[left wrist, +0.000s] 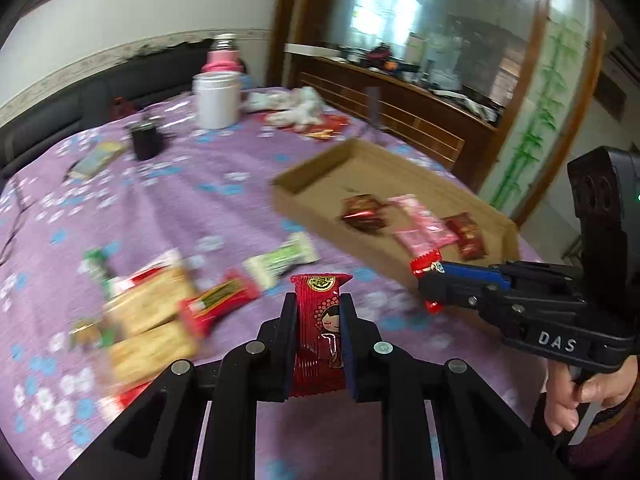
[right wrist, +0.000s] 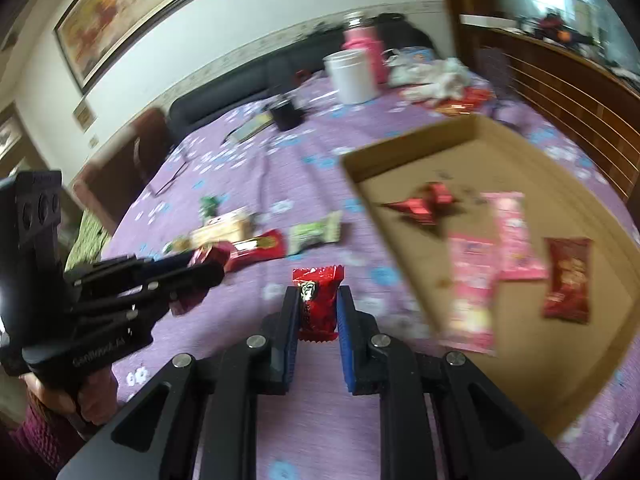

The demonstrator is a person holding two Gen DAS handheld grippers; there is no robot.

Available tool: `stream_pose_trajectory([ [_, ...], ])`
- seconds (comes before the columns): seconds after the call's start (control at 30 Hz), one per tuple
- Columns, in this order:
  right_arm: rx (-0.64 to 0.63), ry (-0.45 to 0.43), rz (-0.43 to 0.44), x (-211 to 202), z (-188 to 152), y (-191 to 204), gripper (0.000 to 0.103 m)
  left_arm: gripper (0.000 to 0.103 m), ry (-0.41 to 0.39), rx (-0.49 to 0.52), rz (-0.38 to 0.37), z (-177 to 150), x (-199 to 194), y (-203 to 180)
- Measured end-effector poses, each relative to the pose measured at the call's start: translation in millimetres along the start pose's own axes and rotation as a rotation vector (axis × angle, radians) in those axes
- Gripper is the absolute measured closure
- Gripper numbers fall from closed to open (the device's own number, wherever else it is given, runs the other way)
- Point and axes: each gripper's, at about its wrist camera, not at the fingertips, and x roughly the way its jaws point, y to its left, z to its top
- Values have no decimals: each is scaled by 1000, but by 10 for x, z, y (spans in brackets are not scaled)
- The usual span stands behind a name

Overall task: Organize snacks
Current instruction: 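Carry both red snacks to the tray and open both grippers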

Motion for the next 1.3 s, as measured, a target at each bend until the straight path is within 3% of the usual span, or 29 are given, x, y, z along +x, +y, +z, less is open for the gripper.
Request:
stream_pose_trajectory([
  [0.3,198,-79,-112,-431,-54,-914,86,85,51,72,-144,270,427,-835],
  [0.57,268,-76,-123,-473,-73,-1253,86,85,121,126,-200,219,812,-1331],
  [0.77,255,-39,-119,-344,-78,-1281,85,85,132,145,-184,126,940,-1387],
  [1.3,220,13,-242,-103,-46,-1263,85,84,85,234,-108,21,1003,-1485],
])
